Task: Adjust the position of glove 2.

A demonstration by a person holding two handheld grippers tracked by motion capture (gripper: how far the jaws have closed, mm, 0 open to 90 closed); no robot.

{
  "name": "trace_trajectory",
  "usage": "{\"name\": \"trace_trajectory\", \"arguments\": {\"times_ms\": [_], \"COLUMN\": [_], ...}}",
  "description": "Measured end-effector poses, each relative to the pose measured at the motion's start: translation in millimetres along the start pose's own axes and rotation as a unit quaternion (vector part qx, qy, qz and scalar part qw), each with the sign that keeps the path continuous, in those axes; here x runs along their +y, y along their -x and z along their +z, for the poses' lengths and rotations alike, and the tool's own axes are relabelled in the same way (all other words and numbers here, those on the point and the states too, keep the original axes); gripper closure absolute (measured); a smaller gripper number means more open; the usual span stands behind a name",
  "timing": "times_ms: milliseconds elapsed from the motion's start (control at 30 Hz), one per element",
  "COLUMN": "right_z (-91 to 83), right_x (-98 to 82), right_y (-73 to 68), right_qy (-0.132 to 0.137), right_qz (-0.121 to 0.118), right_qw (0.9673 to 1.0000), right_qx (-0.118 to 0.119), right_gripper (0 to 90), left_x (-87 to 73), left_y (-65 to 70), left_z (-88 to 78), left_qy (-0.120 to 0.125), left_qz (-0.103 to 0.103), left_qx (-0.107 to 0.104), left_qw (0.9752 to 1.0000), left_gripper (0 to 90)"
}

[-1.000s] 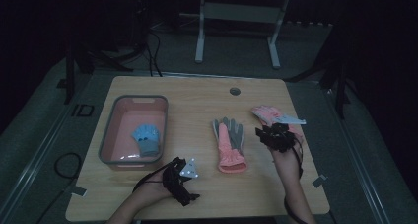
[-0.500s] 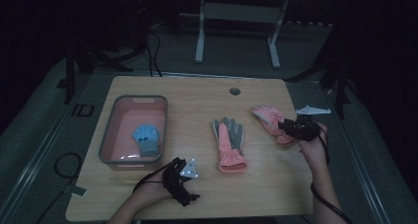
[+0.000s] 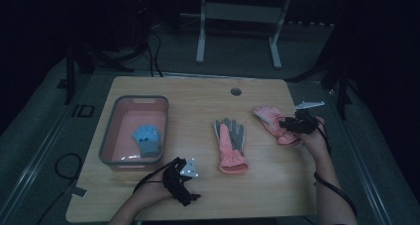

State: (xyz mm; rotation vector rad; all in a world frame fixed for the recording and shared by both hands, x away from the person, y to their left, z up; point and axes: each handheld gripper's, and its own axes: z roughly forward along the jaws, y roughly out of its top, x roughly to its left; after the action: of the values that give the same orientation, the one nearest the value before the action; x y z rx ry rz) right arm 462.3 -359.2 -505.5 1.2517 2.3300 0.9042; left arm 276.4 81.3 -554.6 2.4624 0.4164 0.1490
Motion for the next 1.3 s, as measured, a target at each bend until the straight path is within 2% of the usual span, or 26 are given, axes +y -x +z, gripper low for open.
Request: {"name": "trace_trajectory", "arguments": {"times_ms": [233, 333, 400, 433, 467, 500, 600, 767, 800, 933, 1000, 1167, 1300], "right_z": [16.9, 18.5, 18.4, 17.6, 17.3, 16.2, 6.7, -16.1, -20.0, -40.3, -49.8, -71.5, -76.2], "right_x": [-8.7, -9.9, -8.5, -5.8, -4.4, -2.5, 1.0, 6.9, 8.1, 12.5, 11.8, 0.5, -12.5], "right_y": [7.0, 8.1, 6.5, 6.0, 4.6, 1.8, -3.8, -23.8, -27.4, -48.8, -56.9, -75.6, -92.8], "right_qy": [-0.011, -0.009, -0.019, -0.026, -0.028, -0.027, -0.015, -0.004, -0.002, -0.001, 0.005, 0.031, 0.031], "right_qz": [0.004, 0.02, 0.02, 0.038, 0.043, 0.05, 0.086, 0.12, 0.122, 0.117, 0.125, 0.16, 0.169], "right_qw": [0.9999, 0.9995, 0.9994, 0.9988, 0.9986, 0.9983, 0.9962, 0.9921, 0.9919, 0.9907, 0.9886, 0.9821, 0.9792], "right_qx": [0.011, 0.024, 0.022, 0.018, 0.016, 0.005, -0.009, -0.035, -0.037, -0.07, -0.085, -0.095, -0.107], "right_gripper": [63.1, 75.1, 84.5, 87.0, 87.5, 88.4, 89.2, 89.4, 89.4, 89.4, 89.4, 89.4, 89.5], "left_x": [-0.9, -1.0, -0.5, -0.4, -0.4, -0.6, -1.5, -0.9, -0.7, 0.6, 0.8, 0.8, 0.4], "left_y": [0.2, -0.1, -1.0, -1.5, -1.9, -1.9, -1.3, -0.4, 0.2, 0.9, 0.8, 1.3, 1.2], "left_z": [0.6, 0.6, -0.8, -1.4, -2.1, -2.5, -2.3, -2.2, -2.1, -3.7, -4.4, -4.7, -4.9], "left_qy": [-0.001, -0.001, 0.002, 0.005, 0.009, 0.009, 0.008, 0.006, 0.006, 0.008, 0.009, 0.008, 0.009], "left_qz": [0.0, 0.001, 0.001, 0.0, -0.004, -0.004, -0.005, -0.001, -0.001, 0.002, 0.001, 0.002, 0.003], "left_qx": [0.001, 0.003, 0.005, 0.002, 0.0, 0.001, 0.002, 0.001, 0.003, 0.004, 0.006, 0.007, 0.007], "left_qw": [1.0, 1.0, 1.0, 1.0, 1.0, 0.9999, 1.0, 1.0, 1.0, 1.0, 0.9999, 0.9999, 0.9999], "left_gripper": [1.4, 1.4, 1.4, 1.4, 1.4, 1.4, 1.4, 1.4, 1.4, 1.4, 1.4, 1.4, 1.4]}}
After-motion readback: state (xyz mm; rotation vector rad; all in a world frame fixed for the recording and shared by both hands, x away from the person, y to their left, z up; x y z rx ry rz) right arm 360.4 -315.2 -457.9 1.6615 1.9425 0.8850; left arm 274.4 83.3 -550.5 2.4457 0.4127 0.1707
